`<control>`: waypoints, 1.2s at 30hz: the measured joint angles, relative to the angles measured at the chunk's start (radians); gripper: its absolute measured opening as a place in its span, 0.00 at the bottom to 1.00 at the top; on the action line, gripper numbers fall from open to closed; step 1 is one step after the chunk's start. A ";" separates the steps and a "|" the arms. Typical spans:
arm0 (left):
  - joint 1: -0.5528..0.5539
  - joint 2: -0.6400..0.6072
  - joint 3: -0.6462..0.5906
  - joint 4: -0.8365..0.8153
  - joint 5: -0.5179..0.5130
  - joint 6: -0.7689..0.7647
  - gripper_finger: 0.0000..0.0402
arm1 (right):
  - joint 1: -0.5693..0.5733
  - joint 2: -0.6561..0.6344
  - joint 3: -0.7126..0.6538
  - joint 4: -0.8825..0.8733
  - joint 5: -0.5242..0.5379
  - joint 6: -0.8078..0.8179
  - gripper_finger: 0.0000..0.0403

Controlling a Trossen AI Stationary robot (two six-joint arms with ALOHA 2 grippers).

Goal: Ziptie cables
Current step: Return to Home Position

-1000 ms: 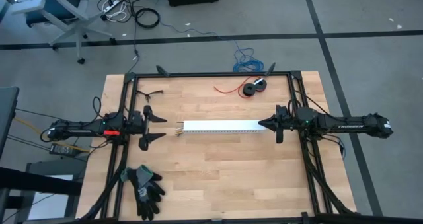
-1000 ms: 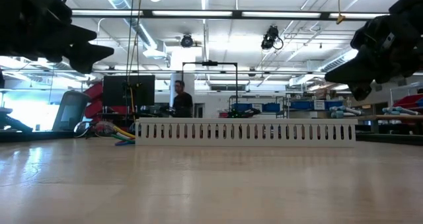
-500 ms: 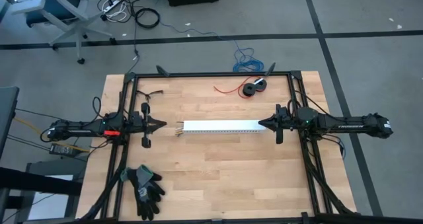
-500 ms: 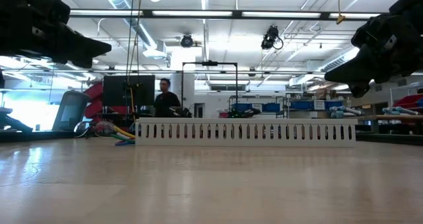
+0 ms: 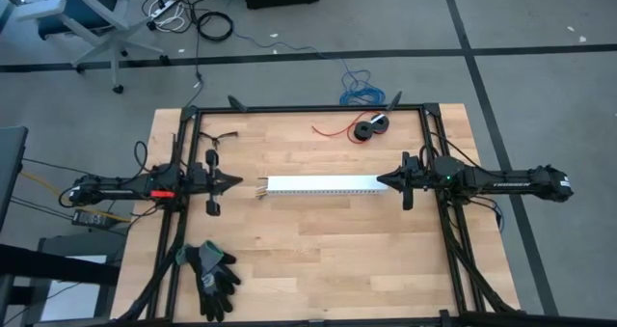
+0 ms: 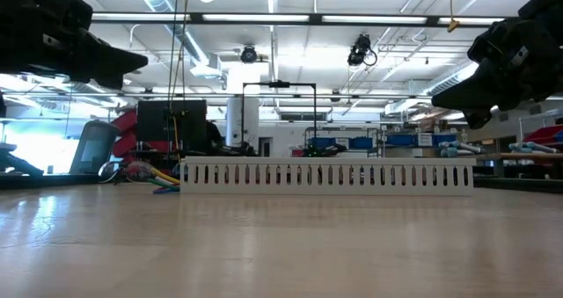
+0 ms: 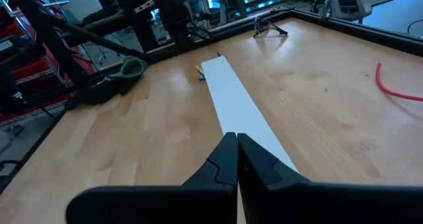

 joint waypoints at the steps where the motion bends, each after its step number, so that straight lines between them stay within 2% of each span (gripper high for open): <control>1: 0.000 0.000 0.000 0.016 0.000 0.000 0.04 | 0.000 0.000 0.000 0.000 0.000 0.000 0.00; 9: 0.000 0.000 0.000 0.096 0.001 0.000 0.05 | 0.000 0.000 0.000 0.000 0.000 0.000 0.00; 36: 0.000 0.000 0.000 0.101 0.004 0.000 0.05 | 0.000 0.000 0.000 -0.001 0.000 0.000 0.00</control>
